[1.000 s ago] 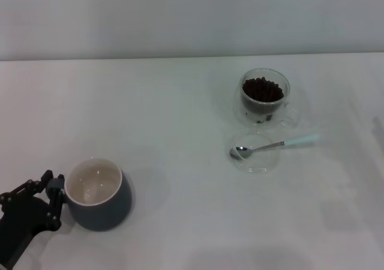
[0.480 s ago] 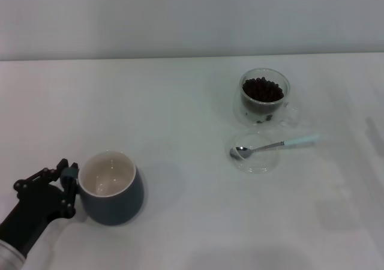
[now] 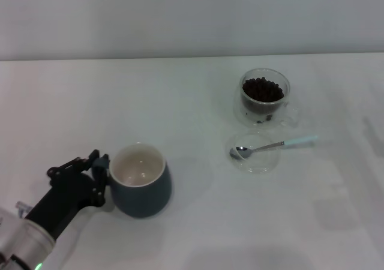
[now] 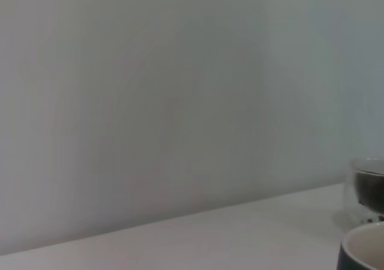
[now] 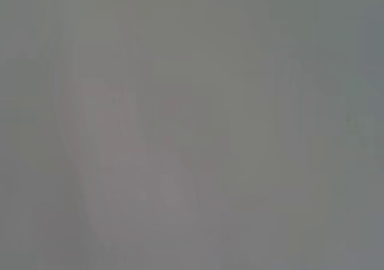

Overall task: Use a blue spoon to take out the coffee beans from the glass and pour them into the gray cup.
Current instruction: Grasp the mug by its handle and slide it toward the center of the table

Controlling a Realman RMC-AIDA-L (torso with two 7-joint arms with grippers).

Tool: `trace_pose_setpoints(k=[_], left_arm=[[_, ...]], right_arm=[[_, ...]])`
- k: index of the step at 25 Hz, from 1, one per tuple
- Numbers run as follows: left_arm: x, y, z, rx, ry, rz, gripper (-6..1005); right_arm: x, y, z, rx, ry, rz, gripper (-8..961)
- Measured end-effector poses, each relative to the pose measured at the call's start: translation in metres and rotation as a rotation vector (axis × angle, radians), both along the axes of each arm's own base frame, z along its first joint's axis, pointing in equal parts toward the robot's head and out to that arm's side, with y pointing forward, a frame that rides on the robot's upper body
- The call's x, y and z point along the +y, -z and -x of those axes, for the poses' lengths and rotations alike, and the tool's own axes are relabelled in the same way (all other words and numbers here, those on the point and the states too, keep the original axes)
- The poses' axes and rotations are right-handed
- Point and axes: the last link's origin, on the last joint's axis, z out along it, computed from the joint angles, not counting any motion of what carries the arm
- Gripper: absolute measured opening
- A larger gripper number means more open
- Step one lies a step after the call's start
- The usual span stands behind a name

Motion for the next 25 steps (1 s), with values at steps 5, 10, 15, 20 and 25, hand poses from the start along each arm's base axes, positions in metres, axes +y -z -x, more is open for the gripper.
trace_pose_setpoints(k=[5, 10, 15, 20, 25], left_arm=[[0.014, 0.010, -0.013, 0.021, 0.033, 0.048, 133], [0.018, 0.021, -0.023, 0.051, 0.059, 0.106, 134], [0.019, 0.024, -0.024, 0.066, 0.065, 0.124, 154], [0.014, 0.026, -0.023, 0.109, 0.098, 0.116, 188], [0.002, 0.030, -0.025, 0.183, 0.153, 0.086, 222]], right_arm=[[0.001, 0.000, 0.001, -0.001, -0.002, 0.000, 753], [0.001, -0.001, 0.001, -0.002, -0.003, -0.001, 753], [0.001, -0.001, 0.000, -0.003, -0.001, -0.001, 754], [0.001, -0.001, 0.000, -0.003, -0.002, -0.001, 753], [0.001, -0.001, 0.000, -0.002, 0.000, -0.001, 751]])
